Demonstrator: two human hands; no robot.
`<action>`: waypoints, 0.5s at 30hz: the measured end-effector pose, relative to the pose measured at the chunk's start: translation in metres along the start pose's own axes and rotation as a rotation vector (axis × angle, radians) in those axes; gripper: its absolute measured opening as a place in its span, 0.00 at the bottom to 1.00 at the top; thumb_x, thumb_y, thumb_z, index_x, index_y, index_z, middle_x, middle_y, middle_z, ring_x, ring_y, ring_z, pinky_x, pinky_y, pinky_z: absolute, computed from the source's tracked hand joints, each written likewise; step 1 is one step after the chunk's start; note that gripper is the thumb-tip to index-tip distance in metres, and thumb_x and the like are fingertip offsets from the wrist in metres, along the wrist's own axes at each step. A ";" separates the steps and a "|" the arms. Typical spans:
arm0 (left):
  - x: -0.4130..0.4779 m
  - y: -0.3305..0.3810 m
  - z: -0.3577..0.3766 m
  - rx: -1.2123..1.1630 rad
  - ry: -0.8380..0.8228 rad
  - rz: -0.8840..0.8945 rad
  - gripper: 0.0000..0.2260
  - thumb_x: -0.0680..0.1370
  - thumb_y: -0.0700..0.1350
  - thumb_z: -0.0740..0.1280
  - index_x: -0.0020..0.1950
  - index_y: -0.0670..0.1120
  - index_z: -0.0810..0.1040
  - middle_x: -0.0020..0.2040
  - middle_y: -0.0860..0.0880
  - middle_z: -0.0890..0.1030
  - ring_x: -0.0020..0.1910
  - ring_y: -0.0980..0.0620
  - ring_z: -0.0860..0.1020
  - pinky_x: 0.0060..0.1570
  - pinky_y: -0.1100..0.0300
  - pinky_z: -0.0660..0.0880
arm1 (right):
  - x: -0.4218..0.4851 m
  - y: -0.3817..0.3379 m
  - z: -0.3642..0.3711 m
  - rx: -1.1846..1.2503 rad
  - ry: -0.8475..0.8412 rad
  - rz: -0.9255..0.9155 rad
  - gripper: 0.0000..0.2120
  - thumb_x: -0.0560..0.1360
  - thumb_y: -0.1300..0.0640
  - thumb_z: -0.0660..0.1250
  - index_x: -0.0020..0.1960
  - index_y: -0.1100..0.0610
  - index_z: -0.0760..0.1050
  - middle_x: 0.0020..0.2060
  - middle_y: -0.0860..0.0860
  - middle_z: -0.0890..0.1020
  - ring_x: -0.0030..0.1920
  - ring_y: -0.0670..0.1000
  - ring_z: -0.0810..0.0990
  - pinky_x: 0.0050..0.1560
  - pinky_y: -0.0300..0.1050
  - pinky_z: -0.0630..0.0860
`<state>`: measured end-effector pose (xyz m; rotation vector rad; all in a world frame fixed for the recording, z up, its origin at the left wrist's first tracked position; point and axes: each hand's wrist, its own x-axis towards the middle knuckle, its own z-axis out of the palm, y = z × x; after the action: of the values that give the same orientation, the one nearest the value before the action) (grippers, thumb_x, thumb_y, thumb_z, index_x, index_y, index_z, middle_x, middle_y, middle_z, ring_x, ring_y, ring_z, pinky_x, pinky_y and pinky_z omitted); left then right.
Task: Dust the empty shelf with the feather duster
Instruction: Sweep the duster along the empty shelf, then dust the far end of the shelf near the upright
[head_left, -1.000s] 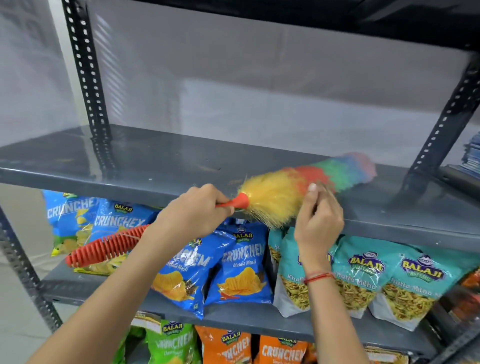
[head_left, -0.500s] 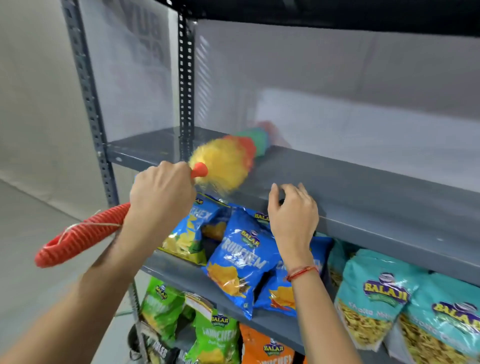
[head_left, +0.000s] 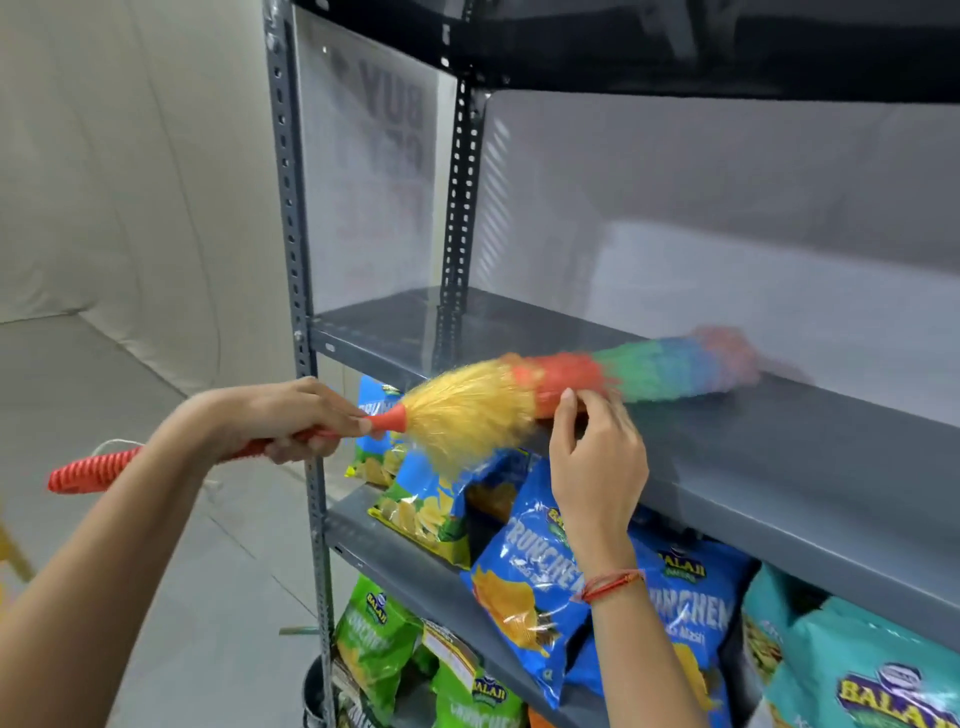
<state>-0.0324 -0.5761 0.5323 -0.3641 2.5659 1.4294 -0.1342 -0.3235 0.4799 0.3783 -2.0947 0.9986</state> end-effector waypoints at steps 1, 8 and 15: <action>-0.002 -0.004 -0.011 0.001 0.007 -0.042 0.09 0.77 0.46 0.65 0.51 0.46 0.83 0.23 0.51 0.66 0.17 0.56 0.59 0.16 0.70 0.56 | 0.002 -0.005 0.006 0.019 -0.001 -0.011 0.11 0.78 0.56 0.62 0.45 0.61 0.79 0.42 0.57 0.84 0.51 0.62 0.82 0.48 0.53 0.80; 0.002 -0.007 -0.052 0.008 0.185 -0.239 0.12 0.77 0.46 0.64 0.57 0.43 0.80 0.21 0.52 0.67 0.15 0.57 0.60 0.16 0.69 0.57 | 0.011 -0.036 0.056 0.052 -0.129 -0.069 0.10 0.78 0.57 0.63 0.45 0.62 0.80 0.43 0.60 0.86 0.60 0.61 0.79 0.51 0.52 0.79; 0.008 -0.004 -0.082 0.018 0.214 -0.379 0.08 0.77 0.46 0.64 0.49 0.46 0.82 0.25 0.51 0.66 0.17 0.57 0.60 0.17 0.68 0.58 | 0.019 -0.058 0.088 0.066 -0.230 -0.093 0.13 0.79 0.55 0.61 0.42 0.61 0.79 0.41 0.59 0.86 0.61 0.60 0.79 0.54 0.52 0.78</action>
<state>-0.0419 -0.6495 0.5695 -0.9884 2.4810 1.2854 -0.1605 -0.4273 0.4899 0.6453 -2.2280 1.0111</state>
